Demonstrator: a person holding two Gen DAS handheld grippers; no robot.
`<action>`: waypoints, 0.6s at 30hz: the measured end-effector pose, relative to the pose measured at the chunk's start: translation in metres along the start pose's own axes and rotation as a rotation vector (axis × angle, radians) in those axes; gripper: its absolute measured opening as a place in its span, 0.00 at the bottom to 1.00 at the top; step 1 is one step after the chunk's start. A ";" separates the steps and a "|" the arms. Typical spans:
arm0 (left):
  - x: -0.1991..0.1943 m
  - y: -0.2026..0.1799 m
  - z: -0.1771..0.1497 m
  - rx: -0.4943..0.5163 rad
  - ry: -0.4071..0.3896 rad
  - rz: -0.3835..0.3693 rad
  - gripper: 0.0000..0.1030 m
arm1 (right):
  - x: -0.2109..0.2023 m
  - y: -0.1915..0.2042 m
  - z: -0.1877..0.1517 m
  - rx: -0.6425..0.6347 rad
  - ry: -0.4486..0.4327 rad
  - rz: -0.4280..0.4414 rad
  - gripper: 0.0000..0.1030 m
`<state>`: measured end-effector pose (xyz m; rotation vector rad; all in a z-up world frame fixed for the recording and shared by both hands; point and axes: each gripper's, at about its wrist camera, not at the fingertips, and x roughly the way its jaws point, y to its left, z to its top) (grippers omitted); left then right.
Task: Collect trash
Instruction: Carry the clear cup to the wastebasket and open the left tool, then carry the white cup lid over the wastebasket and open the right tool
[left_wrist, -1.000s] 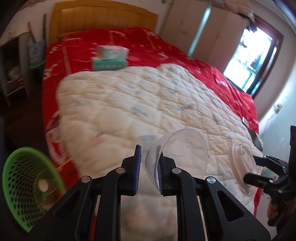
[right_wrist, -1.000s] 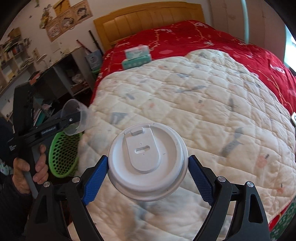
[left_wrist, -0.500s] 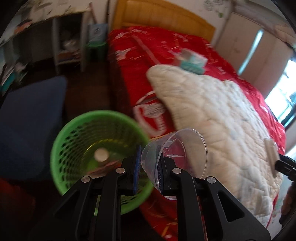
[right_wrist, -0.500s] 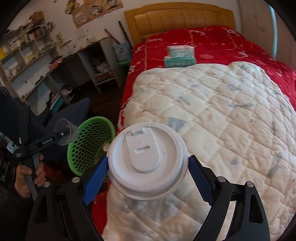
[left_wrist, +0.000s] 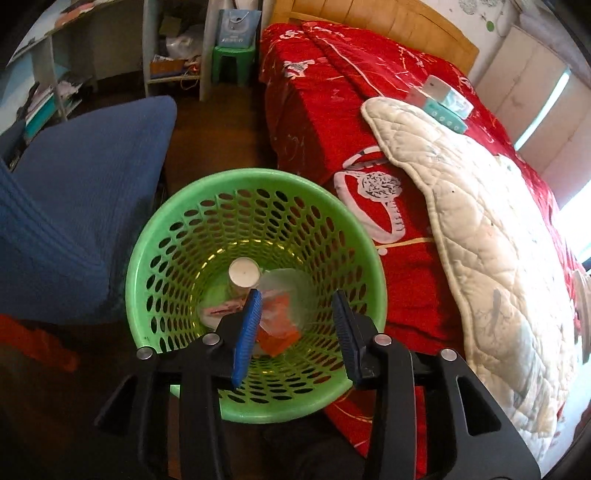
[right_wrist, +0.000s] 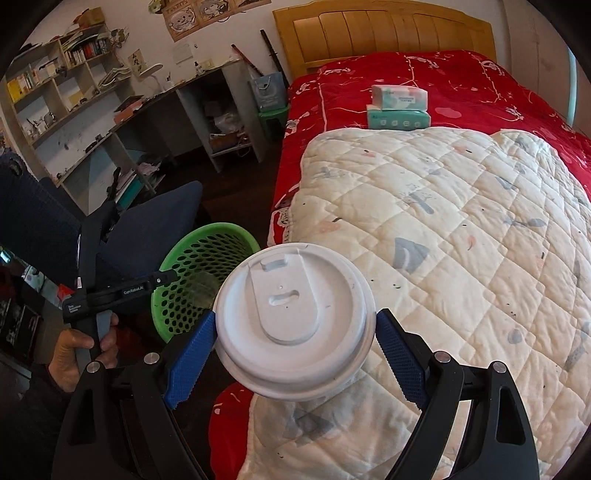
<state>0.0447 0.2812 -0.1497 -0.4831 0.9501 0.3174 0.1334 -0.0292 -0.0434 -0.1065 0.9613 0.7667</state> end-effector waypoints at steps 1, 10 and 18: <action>0.000 0.001 0.000 -0.006 0.001 -0.001 0.49 | 0.001 0.001 0.000 0.000 0.003 0.004 0.81; -0.022 0.009 -0.009 -0.014 -0.034 0.013 0.52 | 0.014 0.013 0.003 -0.012 0.021 0.038 0.81; -0.053 0.021 -0.021 -0.023 -0.091 0.056 0.54 | 0.035 0.041 0.008 -0.039 0.044 0.083 0.81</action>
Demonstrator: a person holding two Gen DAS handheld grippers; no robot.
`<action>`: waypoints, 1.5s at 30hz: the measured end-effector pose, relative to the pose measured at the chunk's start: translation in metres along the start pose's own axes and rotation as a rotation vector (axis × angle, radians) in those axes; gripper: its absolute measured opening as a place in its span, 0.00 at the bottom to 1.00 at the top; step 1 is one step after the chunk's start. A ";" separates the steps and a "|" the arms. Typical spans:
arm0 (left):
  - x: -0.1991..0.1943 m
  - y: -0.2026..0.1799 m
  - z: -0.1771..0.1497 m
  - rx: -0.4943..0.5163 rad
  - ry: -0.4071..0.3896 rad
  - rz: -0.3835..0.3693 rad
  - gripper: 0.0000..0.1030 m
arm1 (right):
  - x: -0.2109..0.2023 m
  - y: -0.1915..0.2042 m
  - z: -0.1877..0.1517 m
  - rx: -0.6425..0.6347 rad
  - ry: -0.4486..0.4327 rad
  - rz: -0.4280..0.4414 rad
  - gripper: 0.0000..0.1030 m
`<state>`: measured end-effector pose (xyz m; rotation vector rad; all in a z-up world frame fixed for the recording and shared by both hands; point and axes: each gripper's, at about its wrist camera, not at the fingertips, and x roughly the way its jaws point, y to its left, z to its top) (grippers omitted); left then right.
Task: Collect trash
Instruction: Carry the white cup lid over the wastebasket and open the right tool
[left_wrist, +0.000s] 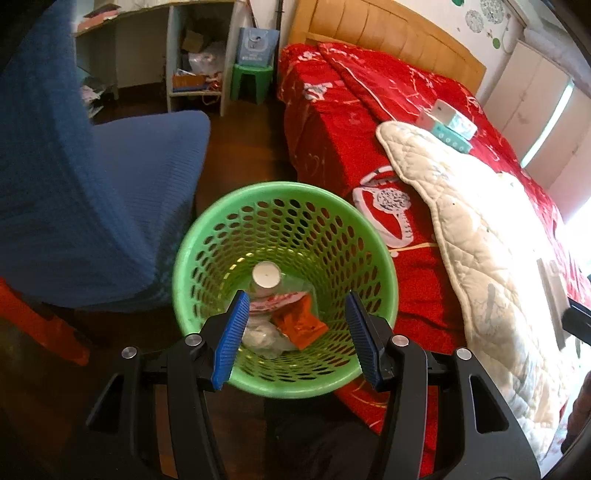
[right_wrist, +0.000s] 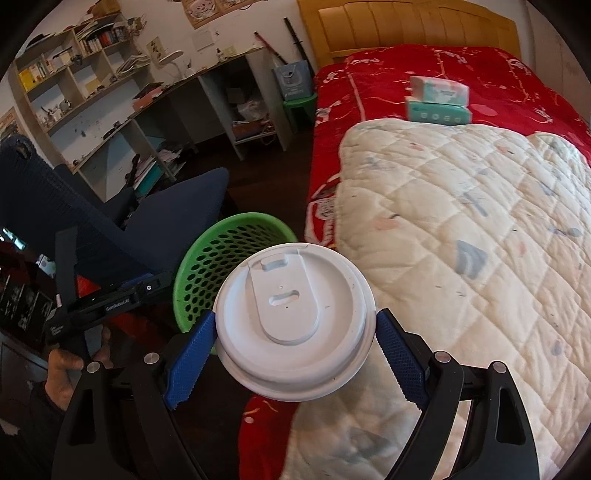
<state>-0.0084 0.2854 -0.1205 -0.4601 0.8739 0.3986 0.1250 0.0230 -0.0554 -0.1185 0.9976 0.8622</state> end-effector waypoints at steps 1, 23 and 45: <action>-0.004 0.002 -0.001 -0.003 -0.009 0.007 0.55 | 0.004 0.005 0.001 -0.005 0.003 0.008 0.81; -0.044 0.049 -0.016 -0.098 -0.076 0.055 0.60 | 0.094 0.078 0.032 -0.053 0.078 0.088 0.81; -0.067 0.011 -0.017 -0.035 -0.117 0.033 0.71 | 0.055 0.060 0.020 -0.031 0.014 0.040 0.85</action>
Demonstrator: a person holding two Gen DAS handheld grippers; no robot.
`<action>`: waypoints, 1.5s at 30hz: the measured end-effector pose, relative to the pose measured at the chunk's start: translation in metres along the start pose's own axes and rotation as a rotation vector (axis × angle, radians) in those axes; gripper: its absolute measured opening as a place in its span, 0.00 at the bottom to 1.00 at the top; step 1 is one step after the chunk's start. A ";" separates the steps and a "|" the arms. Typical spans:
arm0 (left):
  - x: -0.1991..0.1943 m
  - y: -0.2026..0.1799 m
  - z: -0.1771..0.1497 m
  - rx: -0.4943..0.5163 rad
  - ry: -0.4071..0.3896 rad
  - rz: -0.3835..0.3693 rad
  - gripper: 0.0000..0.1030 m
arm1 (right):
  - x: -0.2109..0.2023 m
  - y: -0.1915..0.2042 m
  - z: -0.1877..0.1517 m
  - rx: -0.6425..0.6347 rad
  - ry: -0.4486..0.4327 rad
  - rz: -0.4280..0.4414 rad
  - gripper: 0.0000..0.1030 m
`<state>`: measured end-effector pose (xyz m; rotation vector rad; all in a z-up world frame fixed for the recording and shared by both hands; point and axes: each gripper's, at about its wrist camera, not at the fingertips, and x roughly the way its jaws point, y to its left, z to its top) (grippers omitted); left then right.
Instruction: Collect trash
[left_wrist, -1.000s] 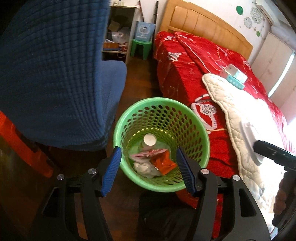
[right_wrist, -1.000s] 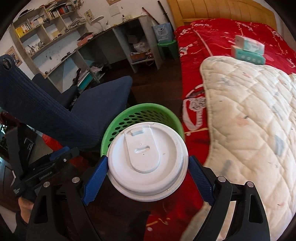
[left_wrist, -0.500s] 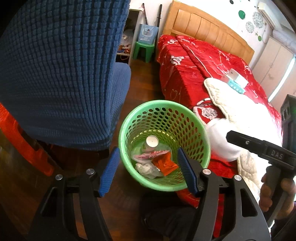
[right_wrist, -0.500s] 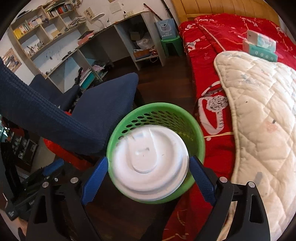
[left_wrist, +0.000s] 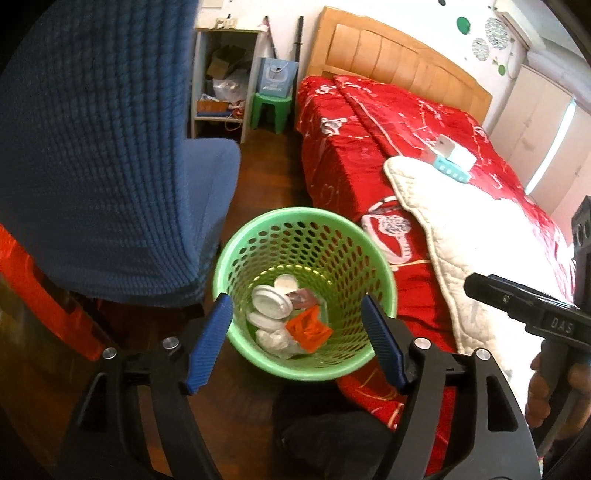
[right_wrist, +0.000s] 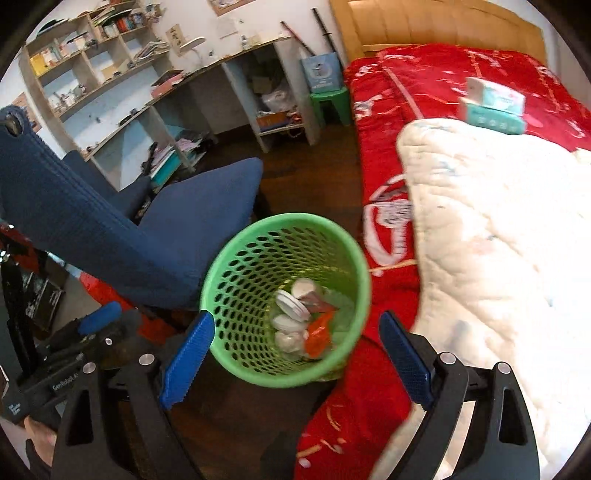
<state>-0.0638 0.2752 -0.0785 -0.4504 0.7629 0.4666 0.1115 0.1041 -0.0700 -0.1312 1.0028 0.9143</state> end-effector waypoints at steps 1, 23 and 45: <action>-0.002 -0.005 0.000 0.010 -0.004 -0.002 0.72 | -0.005 -0.003 -0.002 0.006 -0.004 -0.007 0.85; -0.039 -0.130 -0.006 0.221 -0.077 -0.108 0.88 | -0.147 -0.071 -0.078 0.104 -0.192 -0.310 0.90; -0.078 -0.205 -0.037 0.323 -0.159 -0.149 0.95 | -0.236 -0.117 -0.133 0.257 -0.303 -0.437 0.92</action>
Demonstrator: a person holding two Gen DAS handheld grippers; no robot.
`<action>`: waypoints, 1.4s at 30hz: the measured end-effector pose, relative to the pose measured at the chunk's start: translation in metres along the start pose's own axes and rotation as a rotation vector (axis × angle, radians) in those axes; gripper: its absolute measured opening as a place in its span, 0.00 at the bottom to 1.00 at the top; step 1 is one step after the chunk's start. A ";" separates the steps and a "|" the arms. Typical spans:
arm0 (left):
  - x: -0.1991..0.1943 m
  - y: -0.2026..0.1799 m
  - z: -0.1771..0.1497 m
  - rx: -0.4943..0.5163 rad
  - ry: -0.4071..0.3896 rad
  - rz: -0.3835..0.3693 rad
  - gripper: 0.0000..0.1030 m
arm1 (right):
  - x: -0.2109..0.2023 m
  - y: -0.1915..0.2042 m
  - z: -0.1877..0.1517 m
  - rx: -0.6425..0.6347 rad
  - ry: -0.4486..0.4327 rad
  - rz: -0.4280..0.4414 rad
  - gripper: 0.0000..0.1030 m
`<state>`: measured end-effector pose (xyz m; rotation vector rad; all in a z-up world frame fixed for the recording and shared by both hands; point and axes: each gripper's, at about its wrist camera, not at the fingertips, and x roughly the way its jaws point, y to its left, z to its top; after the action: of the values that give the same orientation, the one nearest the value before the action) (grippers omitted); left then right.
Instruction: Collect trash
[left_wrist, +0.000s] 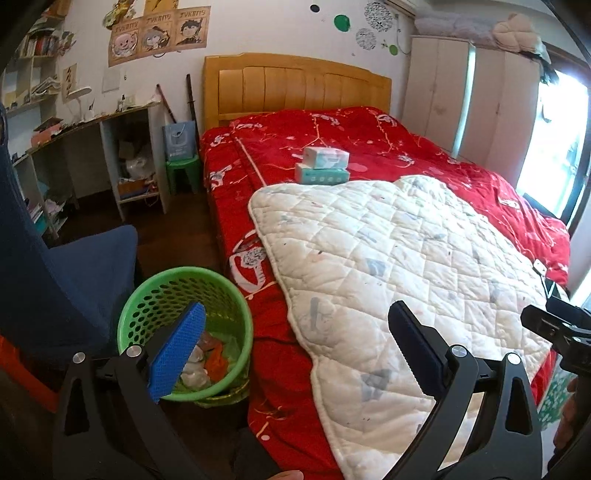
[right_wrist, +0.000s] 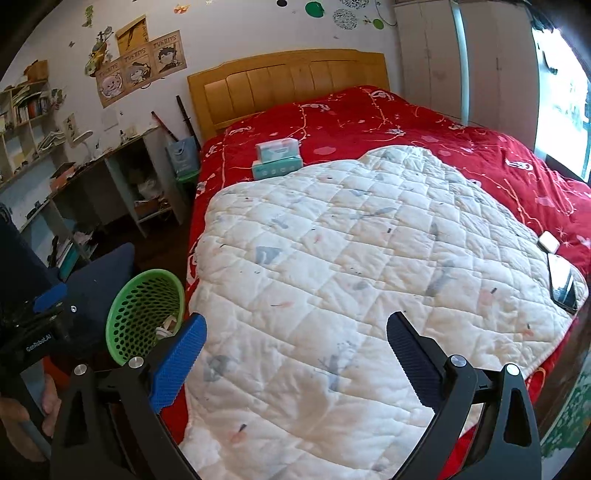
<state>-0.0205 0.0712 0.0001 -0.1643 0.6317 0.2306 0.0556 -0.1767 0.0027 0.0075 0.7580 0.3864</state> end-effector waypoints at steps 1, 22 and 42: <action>-0.001 -0.001 0.000 0.003 -0.001 -0.005 0.95 | 0.000 -0.001 -0.001 0.001 -0.001 0.000 0.92; -0.007 -0.009 -0.001 0.024 -0.015 0.001 0.95 | -0.009 -0.010 0.002 0.003 -0.017 -0.018 0.92; -0.008 -0.008 0.000 0.019 -0.023 0.015 0.95 | -0.010 -0.008 0.007 -0.009 -0.022 -0.019 0.93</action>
<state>-0.0245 0.0618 0.0050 -0.1385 0.6124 0.2409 0.0571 -0.1869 0.0133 -0.0037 0.7340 0.3707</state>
